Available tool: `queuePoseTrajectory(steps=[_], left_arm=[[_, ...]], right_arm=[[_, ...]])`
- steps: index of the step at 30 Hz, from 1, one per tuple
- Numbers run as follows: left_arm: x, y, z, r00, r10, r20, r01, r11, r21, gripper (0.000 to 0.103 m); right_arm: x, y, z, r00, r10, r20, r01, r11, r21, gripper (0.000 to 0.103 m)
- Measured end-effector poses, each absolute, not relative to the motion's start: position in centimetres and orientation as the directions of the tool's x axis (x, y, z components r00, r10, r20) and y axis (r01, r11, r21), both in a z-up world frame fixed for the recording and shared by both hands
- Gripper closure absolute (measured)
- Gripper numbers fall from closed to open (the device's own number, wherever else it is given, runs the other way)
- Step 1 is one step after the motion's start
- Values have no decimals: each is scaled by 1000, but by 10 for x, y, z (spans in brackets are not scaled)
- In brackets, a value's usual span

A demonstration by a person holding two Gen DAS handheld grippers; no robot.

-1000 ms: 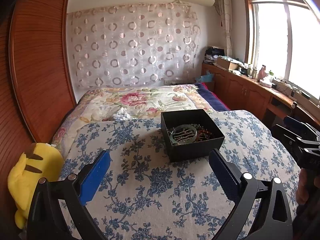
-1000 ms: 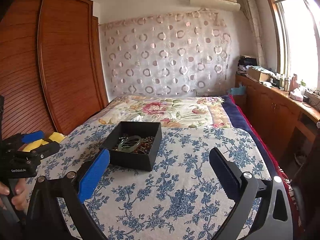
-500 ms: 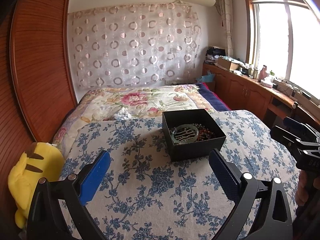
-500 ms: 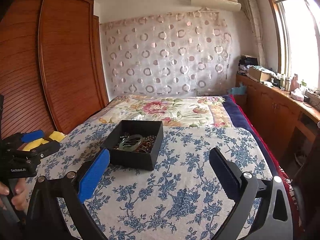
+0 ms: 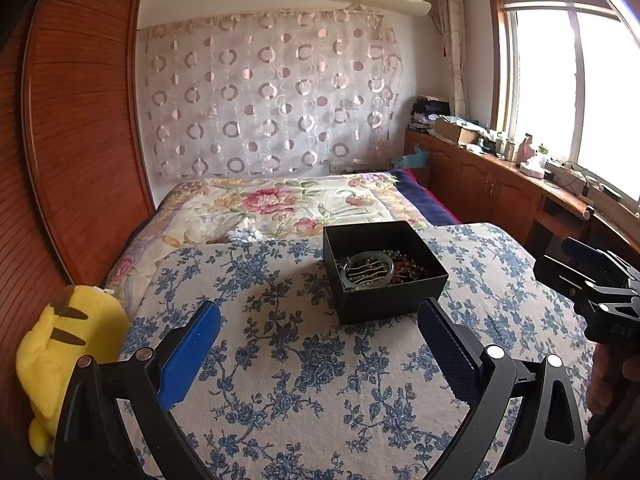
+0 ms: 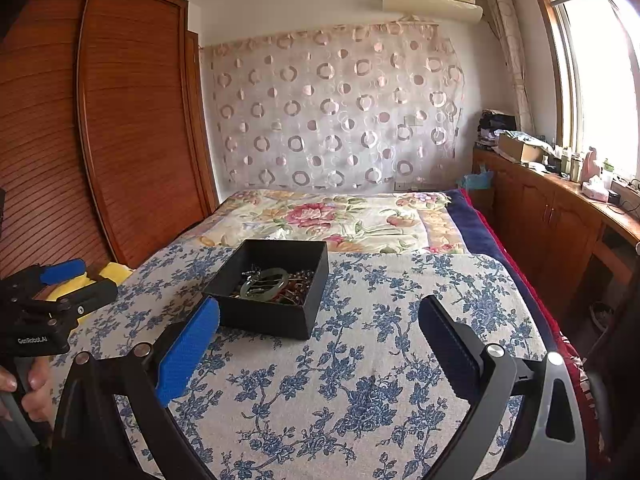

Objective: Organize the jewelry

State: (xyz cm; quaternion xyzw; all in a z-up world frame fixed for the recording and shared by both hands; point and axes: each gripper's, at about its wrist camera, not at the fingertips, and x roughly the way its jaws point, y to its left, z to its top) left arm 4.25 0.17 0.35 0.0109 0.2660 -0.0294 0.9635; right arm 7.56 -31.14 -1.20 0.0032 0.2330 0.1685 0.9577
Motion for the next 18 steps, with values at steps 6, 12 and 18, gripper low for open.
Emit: queuePoseTrajectory(steps=[6,12,18], left_arm=[[41,-1,5,859,-51,-509,64,998,7,8],[39,-1,8,863,-52,-503,64,998,6,8],[39,-1,8,864,-50,-501,62,998,7,8]], right_arm=[[75,-311,-12,836,324,-443,-320,943,85,3],[74,-310,-12,836,325,-442,-321,943,86,3],[74,-310,-12,836,326,-442,-322,943,87,3]])
